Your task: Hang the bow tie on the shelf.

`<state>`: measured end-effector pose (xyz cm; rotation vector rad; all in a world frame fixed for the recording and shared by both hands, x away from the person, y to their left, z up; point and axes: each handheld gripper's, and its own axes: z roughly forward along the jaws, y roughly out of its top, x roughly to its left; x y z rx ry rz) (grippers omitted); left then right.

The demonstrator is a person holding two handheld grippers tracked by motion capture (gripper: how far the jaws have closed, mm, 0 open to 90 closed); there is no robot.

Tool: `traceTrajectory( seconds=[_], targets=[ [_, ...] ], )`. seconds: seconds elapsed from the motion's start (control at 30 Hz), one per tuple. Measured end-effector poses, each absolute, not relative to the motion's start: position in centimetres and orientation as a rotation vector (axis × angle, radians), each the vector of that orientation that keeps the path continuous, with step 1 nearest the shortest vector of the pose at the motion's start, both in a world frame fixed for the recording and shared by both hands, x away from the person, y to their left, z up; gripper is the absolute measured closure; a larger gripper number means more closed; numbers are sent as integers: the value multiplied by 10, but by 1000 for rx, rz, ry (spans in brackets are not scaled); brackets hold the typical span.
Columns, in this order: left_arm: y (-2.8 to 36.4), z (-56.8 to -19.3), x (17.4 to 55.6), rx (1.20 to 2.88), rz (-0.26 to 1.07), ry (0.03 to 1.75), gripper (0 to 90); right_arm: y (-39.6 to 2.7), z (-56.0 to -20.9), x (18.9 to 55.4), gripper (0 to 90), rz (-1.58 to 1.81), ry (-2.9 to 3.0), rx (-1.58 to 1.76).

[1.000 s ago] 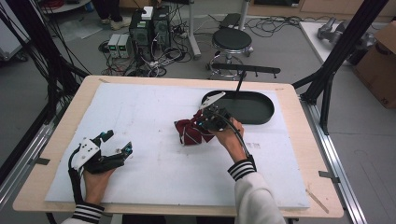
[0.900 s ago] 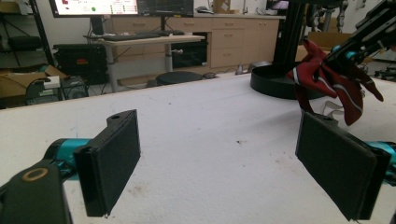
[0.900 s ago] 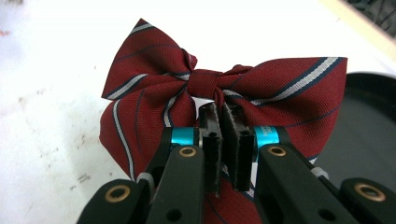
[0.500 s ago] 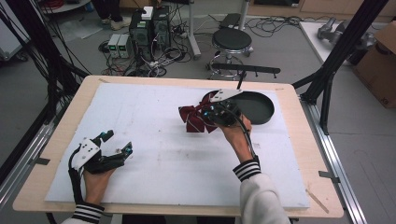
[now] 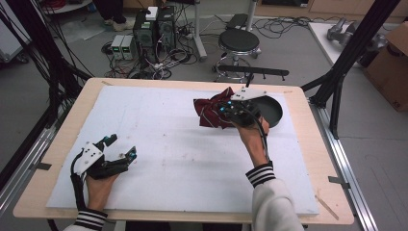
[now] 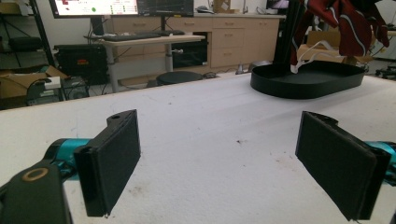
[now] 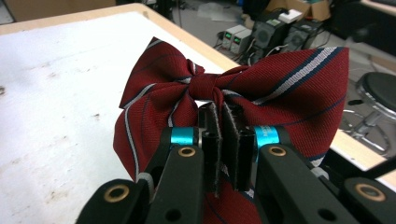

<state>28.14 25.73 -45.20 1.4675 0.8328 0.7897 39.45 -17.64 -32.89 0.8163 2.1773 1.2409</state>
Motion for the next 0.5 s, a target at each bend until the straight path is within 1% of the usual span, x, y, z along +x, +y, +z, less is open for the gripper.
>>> traceTrajectory(
  seconds=[0.27,0.5],
  targets=[
    [257,-452,282,1468,789,833,144,-194,-319,393,857,1289,2083,842],
    [257,-452,282,1471,787,834,144,-208,-317,396,857,1313,2030,883]
  ],
)
